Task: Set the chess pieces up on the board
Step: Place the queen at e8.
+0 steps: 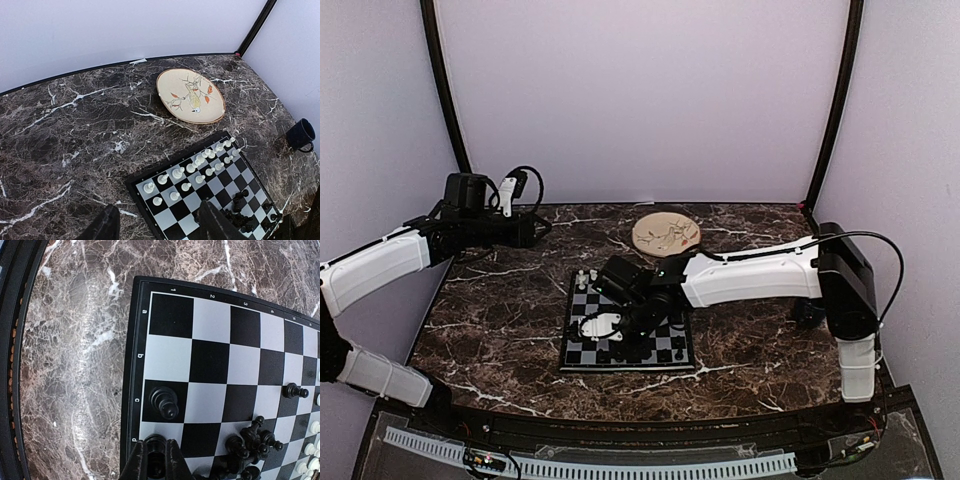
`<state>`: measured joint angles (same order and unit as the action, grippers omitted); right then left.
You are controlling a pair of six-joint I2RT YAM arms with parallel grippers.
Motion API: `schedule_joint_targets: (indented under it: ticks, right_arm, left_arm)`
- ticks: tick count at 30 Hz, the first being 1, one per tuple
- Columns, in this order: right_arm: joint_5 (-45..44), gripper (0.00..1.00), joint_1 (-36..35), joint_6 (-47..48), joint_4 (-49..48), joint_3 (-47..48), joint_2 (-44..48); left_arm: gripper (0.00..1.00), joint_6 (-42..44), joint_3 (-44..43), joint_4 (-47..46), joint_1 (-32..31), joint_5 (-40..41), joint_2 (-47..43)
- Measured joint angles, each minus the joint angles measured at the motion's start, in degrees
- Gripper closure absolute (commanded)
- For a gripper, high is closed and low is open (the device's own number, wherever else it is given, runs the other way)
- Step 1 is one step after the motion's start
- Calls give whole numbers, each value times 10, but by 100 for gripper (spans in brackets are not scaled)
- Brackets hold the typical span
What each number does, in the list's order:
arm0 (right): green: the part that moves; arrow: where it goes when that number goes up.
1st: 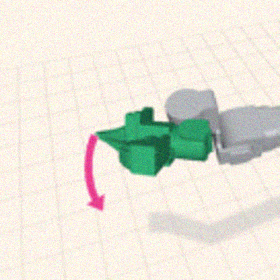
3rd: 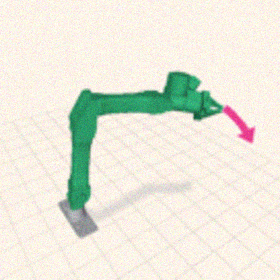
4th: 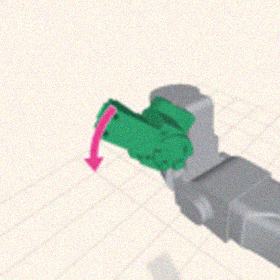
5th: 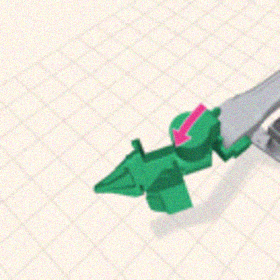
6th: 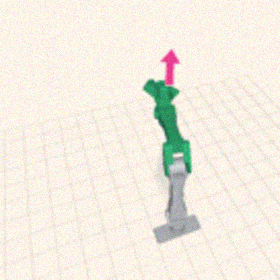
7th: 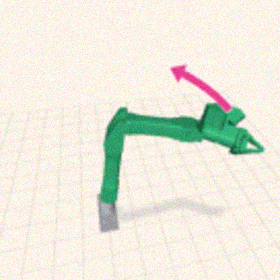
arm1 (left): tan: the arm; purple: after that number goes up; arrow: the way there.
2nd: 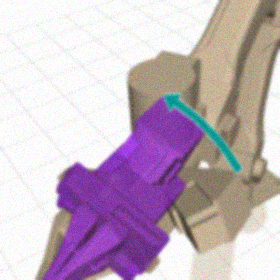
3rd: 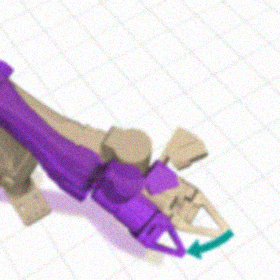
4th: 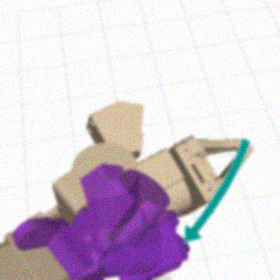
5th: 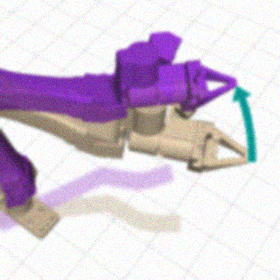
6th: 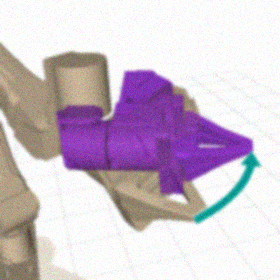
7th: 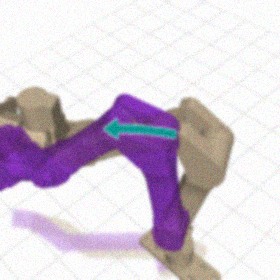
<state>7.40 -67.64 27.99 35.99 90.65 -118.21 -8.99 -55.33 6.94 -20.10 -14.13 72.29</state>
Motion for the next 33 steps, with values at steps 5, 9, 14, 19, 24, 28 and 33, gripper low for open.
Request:
schedule_joint_targets:
  ticks: [5, 9, 14, 19, 24, 28, 33]
  right_arm:
    - [-2, 87, 0, 0, -5, 0, -3]
    - [-8, 67, 0, -4, -7, 0, -4]
    - [-17, 58, 0, -9, -12, 1, -4]
    - [-21, 55, 0, -11, -10, 2, -4]
    - [-16, 54, 5, -10, 10, 10, 4]
    - [19, 53, 28, -11, 37, 10, 49]
    - [72, 54, 110, -14, 42, -9, 128]
  left_arm:
    - [44, 0, 0, 0, 0, 0, 0]
    - [44, 0, 0, 0, 0, -1, 0]
    - [44, 0, 0, 0, 0, -1, 0]
    - [44, 0, 0, 0, 0, -2, 0]
    - [45, 3, 0, 0, 0, -3, 1]
    - [49, 13, 0, 0, 0, -17, 14]
    - [56, 27, -2, 6, 0, -56, 57]
